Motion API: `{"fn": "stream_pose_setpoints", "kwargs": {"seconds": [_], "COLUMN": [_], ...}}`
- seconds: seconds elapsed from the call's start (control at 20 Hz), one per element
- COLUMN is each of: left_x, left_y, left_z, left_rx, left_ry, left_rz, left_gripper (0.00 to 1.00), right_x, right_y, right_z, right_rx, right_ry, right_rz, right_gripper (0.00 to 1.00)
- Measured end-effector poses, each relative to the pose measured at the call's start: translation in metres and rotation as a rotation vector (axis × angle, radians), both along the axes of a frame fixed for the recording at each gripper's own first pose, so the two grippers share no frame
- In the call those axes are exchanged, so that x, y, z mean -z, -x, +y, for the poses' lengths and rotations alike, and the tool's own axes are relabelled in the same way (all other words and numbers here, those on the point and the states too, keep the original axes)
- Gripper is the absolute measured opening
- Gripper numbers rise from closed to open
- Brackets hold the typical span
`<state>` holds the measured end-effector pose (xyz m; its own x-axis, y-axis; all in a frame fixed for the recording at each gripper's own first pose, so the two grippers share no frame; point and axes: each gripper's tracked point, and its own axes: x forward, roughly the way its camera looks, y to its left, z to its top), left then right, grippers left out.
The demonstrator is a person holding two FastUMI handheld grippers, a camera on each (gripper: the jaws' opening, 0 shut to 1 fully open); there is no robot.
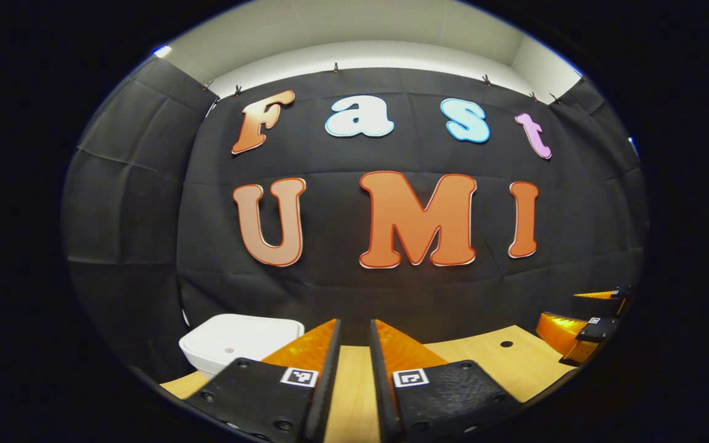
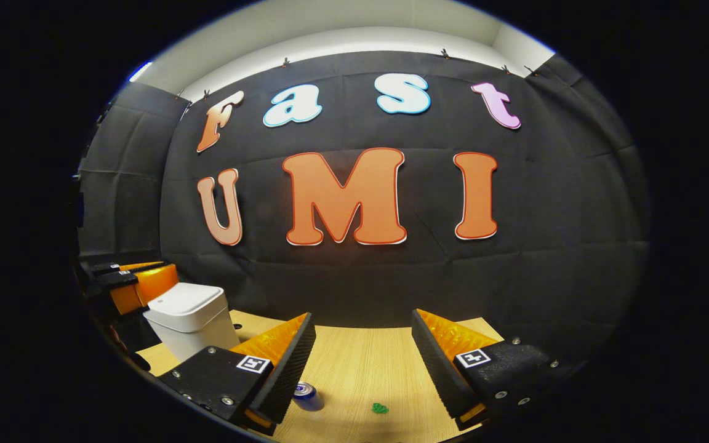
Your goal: Press the lid of the desktop garbage bin to open it, pick up the crumpled paper on the desktop and throw it into the bin, then pick up the pop can on the desktop and drop it into the bin, and finally close the garbage bin lid.
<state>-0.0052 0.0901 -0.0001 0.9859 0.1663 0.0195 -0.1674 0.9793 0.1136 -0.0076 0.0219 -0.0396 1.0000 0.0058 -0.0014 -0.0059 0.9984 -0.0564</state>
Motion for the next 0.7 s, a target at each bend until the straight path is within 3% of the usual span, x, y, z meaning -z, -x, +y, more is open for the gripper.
{"fn": "stream_pose_setpoints", "kwargs": {"seconds": [0.15,0.2,0.35,0.7], "left_x": [-0.007,-0.009,-0.01,0.052], "left_y": [-0.001,0.001,-0.002,-0.02], "left_z": [0.039,0.051,0.095,0.175], "left_rx": [-0.07,-0.086,-0.144,-0.245], "left_ry": [0.013,0.005,-0.021,0.091], "left_rz": [0.001,-0.001,0.025,0.173], "left_gripper": [0.02,0.0,0.0,0.0], "right_x": [0.002,0.003,0.005,0.009], "right_y": [-0.001,-0.003,-0.003,-0.003], "right_z": [0.004,0.005,0.005,0.01], "right_rx": [-0.007,-0.01,-0.011,-0.007], "right_ry": [-0.006,-0.007,-0.004,-0.004], "right_rz": [0.006,0.01,0.014,0.022], "right_gripper": [0.93,0.93,0.93,0.93]}}
